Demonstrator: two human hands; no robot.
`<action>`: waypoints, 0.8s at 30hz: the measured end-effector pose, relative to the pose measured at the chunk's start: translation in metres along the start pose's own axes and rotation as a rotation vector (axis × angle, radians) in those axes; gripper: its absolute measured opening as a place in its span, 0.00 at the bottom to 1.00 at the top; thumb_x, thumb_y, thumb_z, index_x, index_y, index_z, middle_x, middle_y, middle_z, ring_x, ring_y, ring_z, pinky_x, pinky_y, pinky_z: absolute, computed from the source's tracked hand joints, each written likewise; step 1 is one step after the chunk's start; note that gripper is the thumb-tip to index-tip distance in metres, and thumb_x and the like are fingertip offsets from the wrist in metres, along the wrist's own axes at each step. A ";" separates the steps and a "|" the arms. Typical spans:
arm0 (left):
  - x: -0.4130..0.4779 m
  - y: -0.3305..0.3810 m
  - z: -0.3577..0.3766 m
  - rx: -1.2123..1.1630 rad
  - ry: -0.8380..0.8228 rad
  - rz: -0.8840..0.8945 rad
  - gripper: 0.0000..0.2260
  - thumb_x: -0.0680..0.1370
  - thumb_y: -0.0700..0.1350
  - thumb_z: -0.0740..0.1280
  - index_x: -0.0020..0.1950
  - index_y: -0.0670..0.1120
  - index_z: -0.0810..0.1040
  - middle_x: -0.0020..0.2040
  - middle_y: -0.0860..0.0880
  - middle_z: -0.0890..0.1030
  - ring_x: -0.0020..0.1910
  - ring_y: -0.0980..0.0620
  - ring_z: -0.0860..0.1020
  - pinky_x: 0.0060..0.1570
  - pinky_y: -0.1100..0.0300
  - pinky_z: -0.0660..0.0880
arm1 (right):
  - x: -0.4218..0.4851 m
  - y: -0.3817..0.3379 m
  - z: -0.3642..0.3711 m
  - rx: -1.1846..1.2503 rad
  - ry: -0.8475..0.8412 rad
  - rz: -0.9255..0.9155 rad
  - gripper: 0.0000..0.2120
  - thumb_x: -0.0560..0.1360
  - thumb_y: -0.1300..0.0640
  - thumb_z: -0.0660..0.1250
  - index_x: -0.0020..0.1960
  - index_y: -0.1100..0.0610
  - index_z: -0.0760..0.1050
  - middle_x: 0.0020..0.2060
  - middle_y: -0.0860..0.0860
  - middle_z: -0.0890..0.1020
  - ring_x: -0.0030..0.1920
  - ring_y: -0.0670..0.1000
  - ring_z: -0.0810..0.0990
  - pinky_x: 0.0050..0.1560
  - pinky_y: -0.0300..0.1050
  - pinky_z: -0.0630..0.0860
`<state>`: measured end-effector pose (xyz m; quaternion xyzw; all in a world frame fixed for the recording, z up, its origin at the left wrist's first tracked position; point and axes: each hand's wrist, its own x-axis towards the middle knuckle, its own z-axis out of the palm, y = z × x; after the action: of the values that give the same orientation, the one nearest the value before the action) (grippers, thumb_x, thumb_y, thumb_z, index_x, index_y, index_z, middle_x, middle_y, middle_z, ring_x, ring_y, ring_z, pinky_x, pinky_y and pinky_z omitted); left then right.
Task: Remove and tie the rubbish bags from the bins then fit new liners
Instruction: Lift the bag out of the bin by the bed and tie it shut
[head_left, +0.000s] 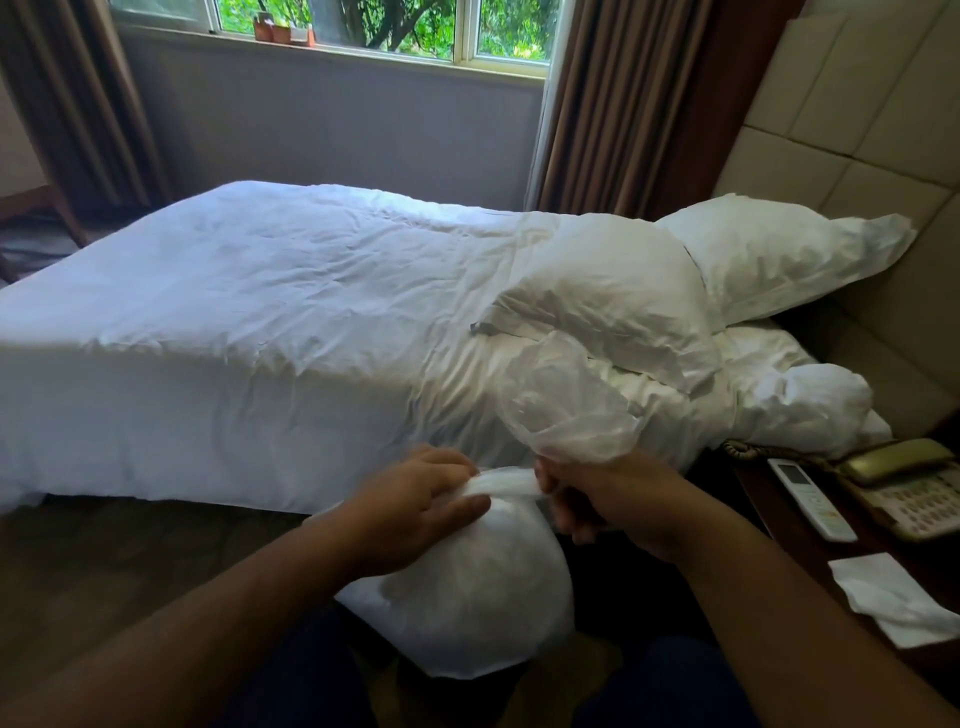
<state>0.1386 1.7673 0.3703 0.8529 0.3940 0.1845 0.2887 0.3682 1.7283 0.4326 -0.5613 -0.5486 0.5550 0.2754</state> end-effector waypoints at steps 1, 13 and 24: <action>0.000 0.001 0.001 0.031 -0.002 0.014 0.10 0.81 0.61 0.58 0.47 0.61 0.76 0.51 0.65 0.74 0.53 0.64 0.71 0.53 0.62 0.71 | -0.002 0.000 0.001 0.066 -0.016 -0.018 0.15 0.80 0.48 0.62 0.40 0.58 0.73 0.28 0.56 0.78 0.24 0.49 0.68 0.30 0.41 0.68; 0.009 0.018 0.018 0.513 0.357 0.155 0.20 0.83 0.57 0.52 0.46 0.51 0.81 0.51 0.54 0.82 0.49 0.49 0.78 0.50 0.49 0.73 | 0.003 0.010 0.007 -0.401 0.161 -0.126 0.17 0.75 0.52 0.68 0.64 0.45 0.80 0.62 0.45 0.81 0.62 0.46 0.79 0.63 0.43 0.72; 0.009 0.017 0.019 0.526 0.358 0.117 0.19 0.79 0.62 0.56 0.42 0.53 0.79 0.44 0.56 0.81 0.42 0.53 0.77 0.41 0.58 0.71 | 0.011 0.029 -0.002 -1.274 0.548 -0.781 0.16 0.70 0.52 0.75 0.55 0.48 0.76 0.31 0.47 0.82 0.26 0.47 0.79 0.27 0.38 0.68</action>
<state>0.1643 1.7587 0.3671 0.8734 0.4231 0.2396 -0.0268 0.3771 1.7319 0.4028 -0.4945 -0.8303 -0.1599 0.2014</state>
